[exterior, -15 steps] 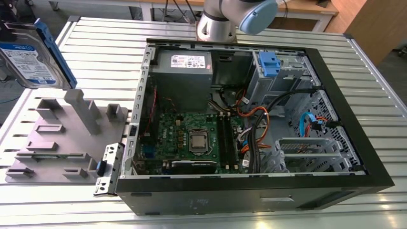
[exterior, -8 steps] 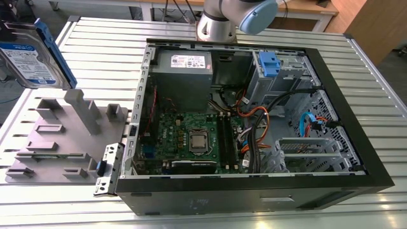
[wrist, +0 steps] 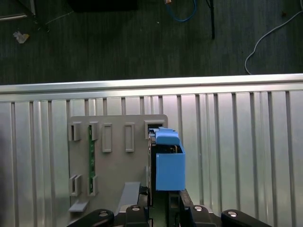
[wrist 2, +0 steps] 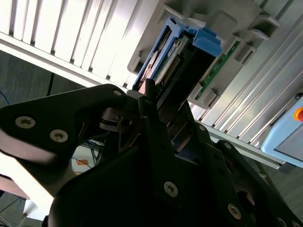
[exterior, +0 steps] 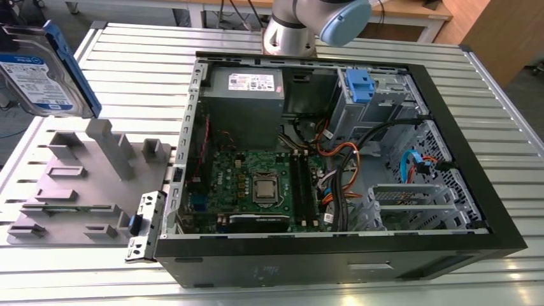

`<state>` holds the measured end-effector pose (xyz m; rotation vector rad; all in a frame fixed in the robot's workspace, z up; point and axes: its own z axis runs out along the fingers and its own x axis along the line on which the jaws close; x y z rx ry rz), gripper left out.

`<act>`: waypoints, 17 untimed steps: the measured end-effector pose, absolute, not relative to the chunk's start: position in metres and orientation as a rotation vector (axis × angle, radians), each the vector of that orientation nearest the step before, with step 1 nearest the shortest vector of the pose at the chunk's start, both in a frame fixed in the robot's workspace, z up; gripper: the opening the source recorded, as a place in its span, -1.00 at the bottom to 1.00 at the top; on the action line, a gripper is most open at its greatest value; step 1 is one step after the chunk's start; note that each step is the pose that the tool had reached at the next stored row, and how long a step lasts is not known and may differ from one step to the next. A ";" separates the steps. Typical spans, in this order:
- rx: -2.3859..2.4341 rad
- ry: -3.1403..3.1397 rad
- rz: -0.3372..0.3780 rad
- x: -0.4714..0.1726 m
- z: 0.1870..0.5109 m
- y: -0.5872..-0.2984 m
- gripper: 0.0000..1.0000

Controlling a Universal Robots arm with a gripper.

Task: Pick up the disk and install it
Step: 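Pick up the disk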

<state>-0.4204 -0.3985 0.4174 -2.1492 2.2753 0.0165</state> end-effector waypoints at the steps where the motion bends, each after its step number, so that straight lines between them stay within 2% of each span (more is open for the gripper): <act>1: -2.149 2.275 0.016 -0.420 0.419 -0.399 -0.31; 17: -2.149 2.275 0.016 -0.420 0.449 -0.399 -0.31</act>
